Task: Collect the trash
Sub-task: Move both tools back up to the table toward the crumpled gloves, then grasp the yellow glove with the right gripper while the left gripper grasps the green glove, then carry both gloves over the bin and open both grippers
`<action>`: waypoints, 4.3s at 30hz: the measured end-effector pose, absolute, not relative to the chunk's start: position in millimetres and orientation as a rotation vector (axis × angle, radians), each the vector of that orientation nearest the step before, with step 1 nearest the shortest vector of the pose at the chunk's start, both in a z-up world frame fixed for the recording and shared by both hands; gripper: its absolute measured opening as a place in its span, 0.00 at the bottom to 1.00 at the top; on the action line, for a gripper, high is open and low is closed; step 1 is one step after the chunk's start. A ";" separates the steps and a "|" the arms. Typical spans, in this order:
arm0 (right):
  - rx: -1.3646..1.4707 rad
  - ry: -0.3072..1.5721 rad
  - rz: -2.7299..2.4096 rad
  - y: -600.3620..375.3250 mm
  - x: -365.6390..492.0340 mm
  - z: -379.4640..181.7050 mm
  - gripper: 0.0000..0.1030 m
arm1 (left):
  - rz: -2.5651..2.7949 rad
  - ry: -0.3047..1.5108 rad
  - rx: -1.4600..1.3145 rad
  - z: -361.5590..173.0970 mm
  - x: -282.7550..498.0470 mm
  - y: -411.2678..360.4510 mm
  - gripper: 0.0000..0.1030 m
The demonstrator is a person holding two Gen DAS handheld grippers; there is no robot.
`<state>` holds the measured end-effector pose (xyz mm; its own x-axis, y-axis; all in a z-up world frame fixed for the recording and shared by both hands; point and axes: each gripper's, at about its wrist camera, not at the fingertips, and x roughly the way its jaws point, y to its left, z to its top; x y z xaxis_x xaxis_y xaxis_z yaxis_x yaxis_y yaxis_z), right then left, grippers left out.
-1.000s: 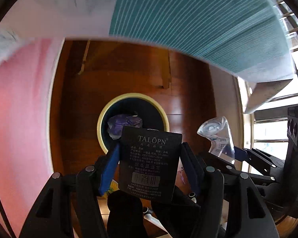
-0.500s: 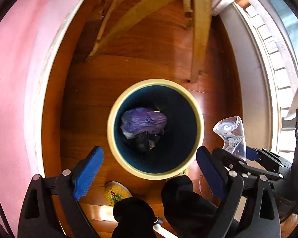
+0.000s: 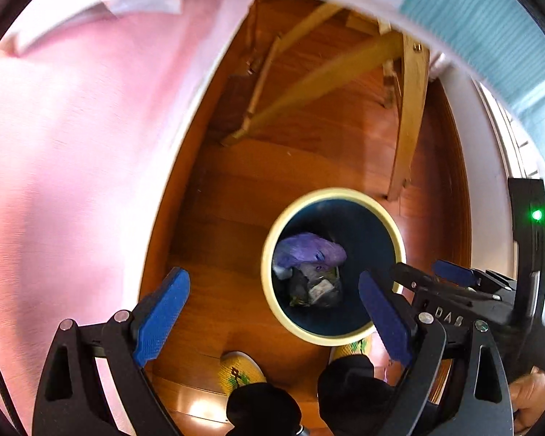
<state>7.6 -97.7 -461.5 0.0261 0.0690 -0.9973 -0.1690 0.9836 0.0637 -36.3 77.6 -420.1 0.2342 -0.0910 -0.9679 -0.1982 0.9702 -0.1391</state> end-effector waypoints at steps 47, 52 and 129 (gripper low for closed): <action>-0.021 1.136 -0.001 -141.7 112.3 -68.7 0.63 | 0.017 0.803 -0.048 -30.4 57.3 80.2 0.90; -0.031 1.098 0.064 -161.8 166.9 -70.1 0.63 | 0.051 0.869 -0.061 -42.6 113.7 64.4 0.90; 0.086 1.269 0.325 -309.0 412.0 -142.5 0.27 | -0.197 1.271 0.008 -114.7 452.0 -190.6 0.30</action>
